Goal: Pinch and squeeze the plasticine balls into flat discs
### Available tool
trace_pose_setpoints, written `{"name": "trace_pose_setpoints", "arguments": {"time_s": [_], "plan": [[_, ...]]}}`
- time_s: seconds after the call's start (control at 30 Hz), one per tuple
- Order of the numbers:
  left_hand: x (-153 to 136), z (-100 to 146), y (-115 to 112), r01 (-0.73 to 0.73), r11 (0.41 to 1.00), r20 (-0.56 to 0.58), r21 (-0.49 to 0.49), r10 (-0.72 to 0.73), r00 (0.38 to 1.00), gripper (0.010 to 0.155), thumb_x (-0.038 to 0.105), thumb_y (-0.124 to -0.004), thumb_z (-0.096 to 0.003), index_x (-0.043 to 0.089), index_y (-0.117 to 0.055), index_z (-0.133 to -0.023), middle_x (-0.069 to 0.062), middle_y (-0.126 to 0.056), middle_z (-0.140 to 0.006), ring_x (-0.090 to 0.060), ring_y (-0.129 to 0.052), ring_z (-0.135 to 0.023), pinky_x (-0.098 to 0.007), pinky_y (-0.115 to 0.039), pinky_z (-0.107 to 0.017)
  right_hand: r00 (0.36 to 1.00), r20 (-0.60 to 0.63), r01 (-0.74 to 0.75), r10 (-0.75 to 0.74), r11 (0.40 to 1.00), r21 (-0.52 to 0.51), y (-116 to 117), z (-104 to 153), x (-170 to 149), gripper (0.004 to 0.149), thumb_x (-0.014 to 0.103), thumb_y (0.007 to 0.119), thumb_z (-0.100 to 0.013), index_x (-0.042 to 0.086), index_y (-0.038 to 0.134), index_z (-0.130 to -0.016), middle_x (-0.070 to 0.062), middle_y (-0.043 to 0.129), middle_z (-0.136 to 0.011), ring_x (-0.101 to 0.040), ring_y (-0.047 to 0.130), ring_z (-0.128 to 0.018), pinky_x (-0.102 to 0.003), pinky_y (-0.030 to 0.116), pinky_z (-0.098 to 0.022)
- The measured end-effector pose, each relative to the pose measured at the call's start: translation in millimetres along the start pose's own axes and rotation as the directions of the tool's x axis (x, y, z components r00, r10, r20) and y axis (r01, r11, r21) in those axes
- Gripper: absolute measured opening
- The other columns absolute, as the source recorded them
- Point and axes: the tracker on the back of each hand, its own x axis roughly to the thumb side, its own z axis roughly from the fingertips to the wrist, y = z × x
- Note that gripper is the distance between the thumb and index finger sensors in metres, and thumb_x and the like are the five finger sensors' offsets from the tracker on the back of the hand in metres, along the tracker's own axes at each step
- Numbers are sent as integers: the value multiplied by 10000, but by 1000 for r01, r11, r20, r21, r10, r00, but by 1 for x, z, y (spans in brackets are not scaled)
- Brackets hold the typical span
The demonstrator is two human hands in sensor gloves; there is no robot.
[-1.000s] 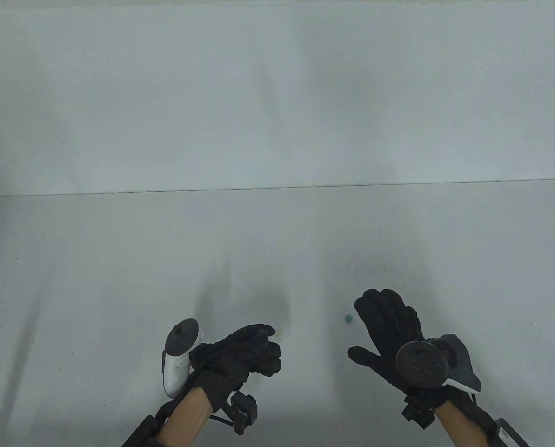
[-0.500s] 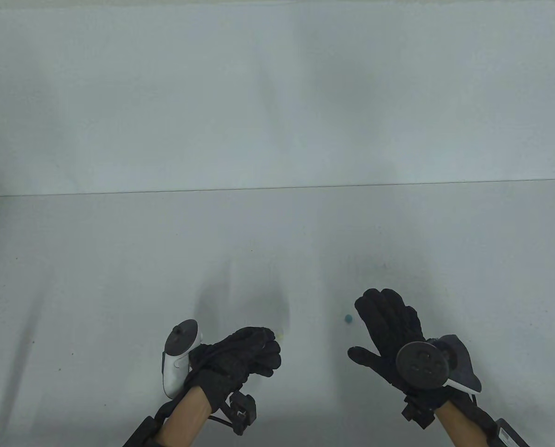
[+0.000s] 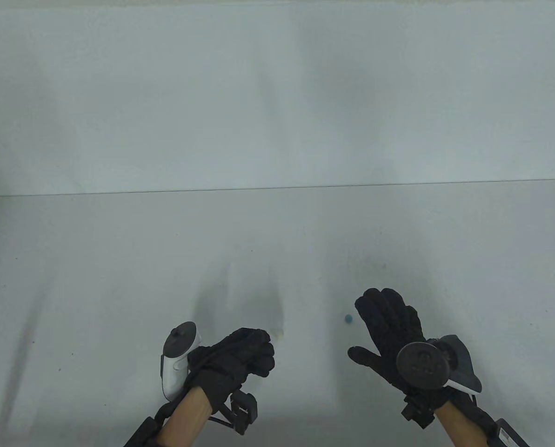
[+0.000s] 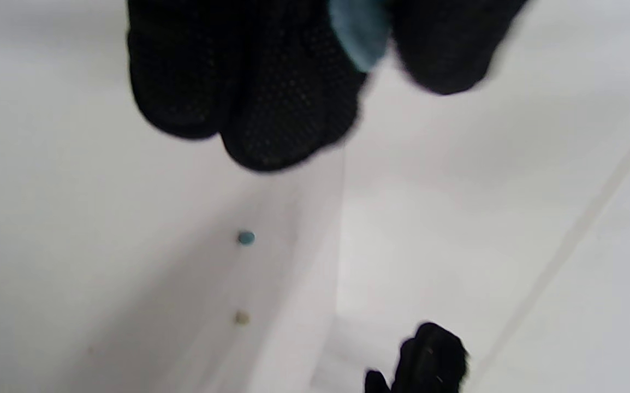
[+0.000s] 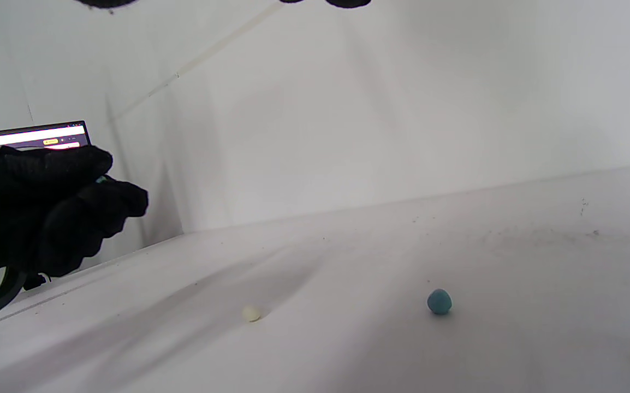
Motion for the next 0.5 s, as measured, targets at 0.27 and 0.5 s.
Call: {"name": "trace_pose_setpoints", "arguments": {"time_s": [0.27, 0.5], "plan": [[-2, 1, 6, 16, 997, -9, 77, -15, 1000, 564, 478, -679, -540, 55, -776, -900, -108, -945, -741, -227, -1060, -535, -410, -893, -480, 1000, -1, 0, 0, 1000, -2, 0, 0, 0, 833, 671, 497, -545, 141, 312, -1162, -169, 307, -1239, -524, 329, -1106, -750, 433, -704], [1, 3, 7, 82, 987, -17, 135, -80, 997, 421, 390, -746, -520, 86, -877, -781, -62, -1024, -590, -156, -1119, -389, -348, -959, -382, 1000, 1, 2, -2, 1000, 3, 0, 0, 0, 834, 671, 497, -545, 142, 311, -1163, -166, 307, -1239, -521, 330, -1107, -750, 432, -704]]}}
